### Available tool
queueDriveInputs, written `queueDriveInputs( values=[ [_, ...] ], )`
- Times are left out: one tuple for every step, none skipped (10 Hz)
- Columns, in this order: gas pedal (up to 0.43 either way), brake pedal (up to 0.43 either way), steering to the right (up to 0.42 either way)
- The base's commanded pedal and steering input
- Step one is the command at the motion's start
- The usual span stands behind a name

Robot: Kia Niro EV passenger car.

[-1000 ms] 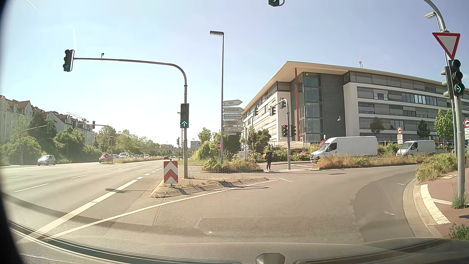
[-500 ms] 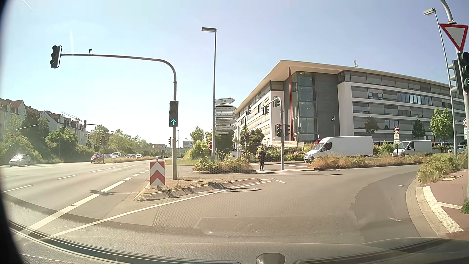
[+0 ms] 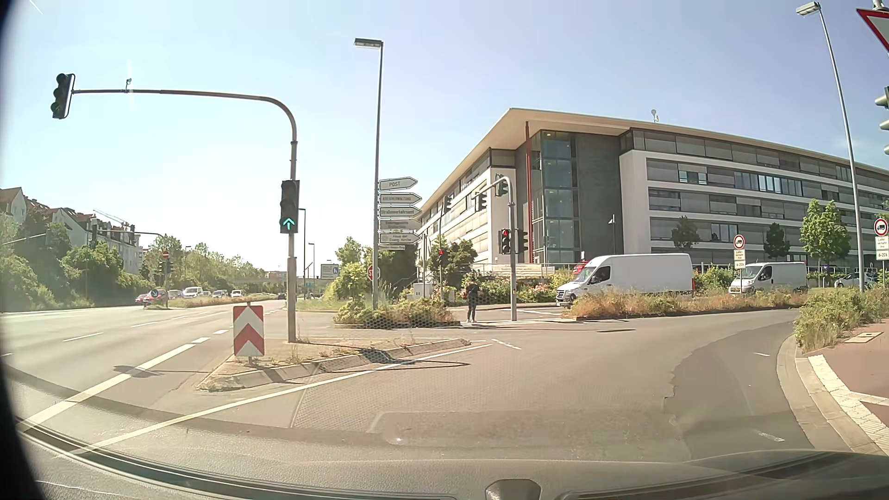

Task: Follow the waypoints while adhering to traffic rules and regulations

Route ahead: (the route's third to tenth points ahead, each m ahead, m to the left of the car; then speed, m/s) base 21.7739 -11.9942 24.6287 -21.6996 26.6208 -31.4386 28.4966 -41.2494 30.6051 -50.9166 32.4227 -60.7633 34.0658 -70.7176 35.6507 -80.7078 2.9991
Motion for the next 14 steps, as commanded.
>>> queueDriveInputs(
  values=[
    [0.461,0.018,0.19],
    [0.461,0.018,0.195],
    [0.461,0.018,0.196],
    [0.461,0.018,0.194],
    [0.461,0.018,0.194],
    [0.461,0.018,0.194],
    [0.461,0.018,0.194],
    [0.461,0.018,0.194],
    [0.461,0.018,0.195],
    [0.461,0.018,0.199],
    [0.461,0.018,0.205],
    [0.461,0.018,0.21],
    [0.461,0.018,0.216],
    [0.461,0.018,0.222]
  ],
)
